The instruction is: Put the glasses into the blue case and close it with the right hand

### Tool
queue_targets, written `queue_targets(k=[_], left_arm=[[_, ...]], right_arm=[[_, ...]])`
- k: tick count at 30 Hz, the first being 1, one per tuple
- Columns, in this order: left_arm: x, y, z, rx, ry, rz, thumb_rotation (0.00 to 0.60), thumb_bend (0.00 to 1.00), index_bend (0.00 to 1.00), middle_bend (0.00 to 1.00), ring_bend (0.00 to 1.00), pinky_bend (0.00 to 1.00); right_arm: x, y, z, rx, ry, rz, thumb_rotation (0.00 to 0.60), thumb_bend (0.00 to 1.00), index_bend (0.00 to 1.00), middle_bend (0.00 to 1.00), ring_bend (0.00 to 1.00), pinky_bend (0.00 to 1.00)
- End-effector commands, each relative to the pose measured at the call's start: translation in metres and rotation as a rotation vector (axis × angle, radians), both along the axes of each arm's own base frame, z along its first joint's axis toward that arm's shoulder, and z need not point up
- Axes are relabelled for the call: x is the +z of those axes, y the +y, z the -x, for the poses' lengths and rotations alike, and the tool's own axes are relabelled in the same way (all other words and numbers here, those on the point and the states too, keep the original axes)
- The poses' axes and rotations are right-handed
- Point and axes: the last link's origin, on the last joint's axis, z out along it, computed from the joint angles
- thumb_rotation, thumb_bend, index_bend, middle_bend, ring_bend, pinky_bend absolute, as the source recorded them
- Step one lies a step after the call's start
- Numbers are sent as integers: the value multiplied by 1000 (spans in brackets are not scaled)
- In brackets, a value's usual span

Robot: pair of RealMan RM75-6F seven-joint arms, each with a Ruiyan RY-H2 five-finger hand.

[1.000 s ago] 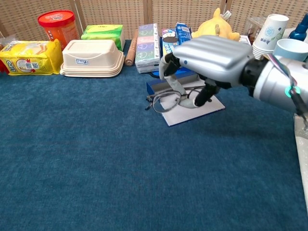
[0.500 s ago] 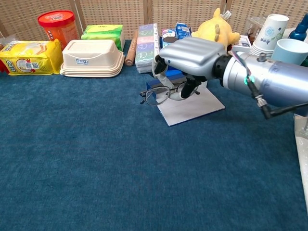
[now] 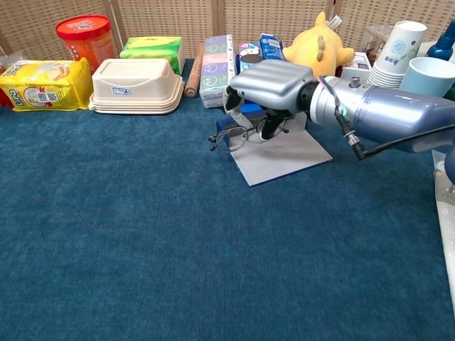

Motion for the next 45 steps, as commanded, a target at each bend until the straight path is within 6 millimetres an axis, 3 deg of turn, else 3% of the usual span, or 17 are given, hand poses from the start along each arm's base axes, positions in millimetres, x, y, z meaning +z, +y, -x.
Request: queue_targets(k=[1,8,32,45], left_arm=[[0,0,0,-1,0,0,600,358,250,205,176,189],[1,0,-1,0,3,-8,600,358,248,204,176,190],[3,-4,-6,-3,8,-18,600,358,241,205,176,190],[3,-3,-9,-7,10,-17,600,358,240,204,175,190]], right_arm=[[-6,-4,-1,25,29,-18,600,303,679,343,324,292],[-4,-16,-3,58,52,-17,600,302,679,343,323,292],[30,-36,7,76,69,13,600,276,678,343,318,285],[30,-45,22,11,82,33,600,273,679,343,316,282]])
